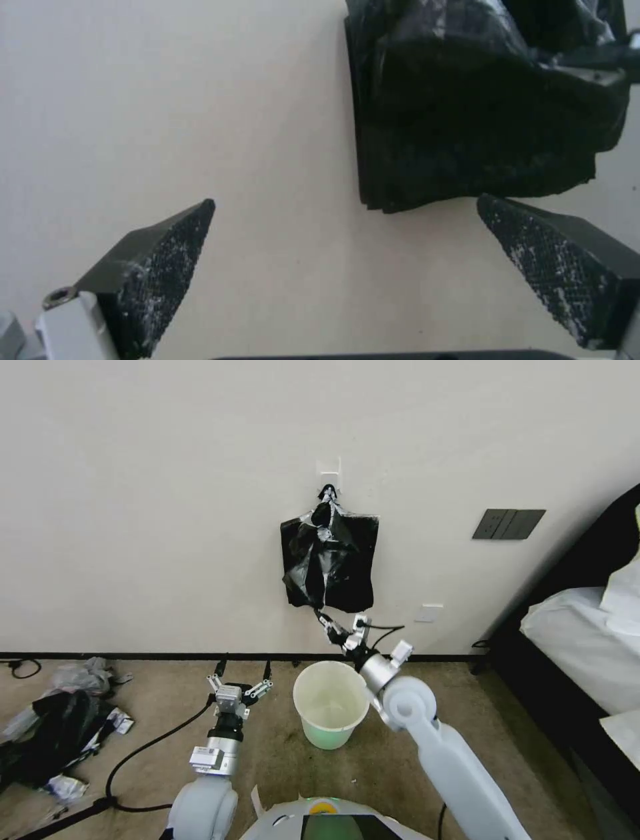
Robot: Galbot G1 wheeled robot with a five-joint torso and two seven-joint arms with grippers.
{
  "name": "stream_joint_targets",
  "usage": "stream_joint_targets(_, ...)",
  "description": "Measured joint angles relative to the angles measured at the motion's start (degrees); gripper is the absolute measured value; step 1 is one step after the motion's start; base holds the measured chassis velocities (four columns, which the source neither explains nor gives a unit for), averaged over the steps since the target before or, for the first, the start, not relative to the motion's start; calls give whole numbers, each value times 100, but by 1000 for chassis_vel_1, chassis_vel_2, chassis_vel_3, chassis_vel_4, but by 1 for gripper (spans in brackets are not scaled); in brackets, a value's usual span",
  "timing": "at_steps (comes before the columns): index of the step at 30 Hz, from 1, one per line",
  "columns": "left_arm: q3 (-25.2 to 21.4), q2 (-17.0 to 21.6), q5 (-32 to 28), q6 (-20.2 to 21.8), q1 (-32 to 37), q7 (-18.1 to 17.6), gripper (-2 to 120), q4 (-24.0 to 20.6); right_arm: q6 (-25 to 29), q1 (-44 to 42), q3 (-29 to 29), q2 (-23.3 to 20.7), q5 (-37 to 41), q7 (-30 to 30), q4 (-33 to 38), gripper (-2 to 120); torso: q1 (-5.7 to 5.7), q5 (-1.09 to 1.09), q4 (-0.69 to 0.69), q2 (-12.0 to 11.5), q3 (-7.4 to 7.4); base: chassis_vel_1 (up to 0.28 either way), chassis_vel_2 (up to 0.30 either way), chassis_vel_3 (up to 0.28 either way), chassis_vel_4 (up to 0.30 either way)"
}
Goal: Place a trash bag onto the trash bin.
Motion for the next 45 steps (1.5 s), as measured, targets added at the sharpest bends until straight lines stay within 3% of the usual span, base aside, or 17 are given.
stream_joint_targets(12, 50, 30, 3, 2, 2, 2, 100, -33, 156, -879, -57, -123, -594, -154, 413, 0, 0, 0, 0, 0, 0, 0, 0, 0, 0)
stream_joint_targets(33, 150, 82, 15, 21, -50, 3, 100, -69, 337, -1315, -107, -158, -996, -215, 516, 0, 0, 0, 0, 0, 0, 0, 0, 0, 0)
stream_joint_targets(40, 387, 590, -333, 492, -476, -3, 100, -351, 369, -786, -17, 22, -1010, -68, 347, 0, 0, -1, 1, 0, 1, 0, 0, 0, 0)
stream_joint_targets(45, 736, 1418, -1107, 1058, -1209, -91, 100, -620, 390, -488, 79, 207, -1095, 34, 183, 0, 1, -1, 1, 0, 1, 0, 0, 0, 0)
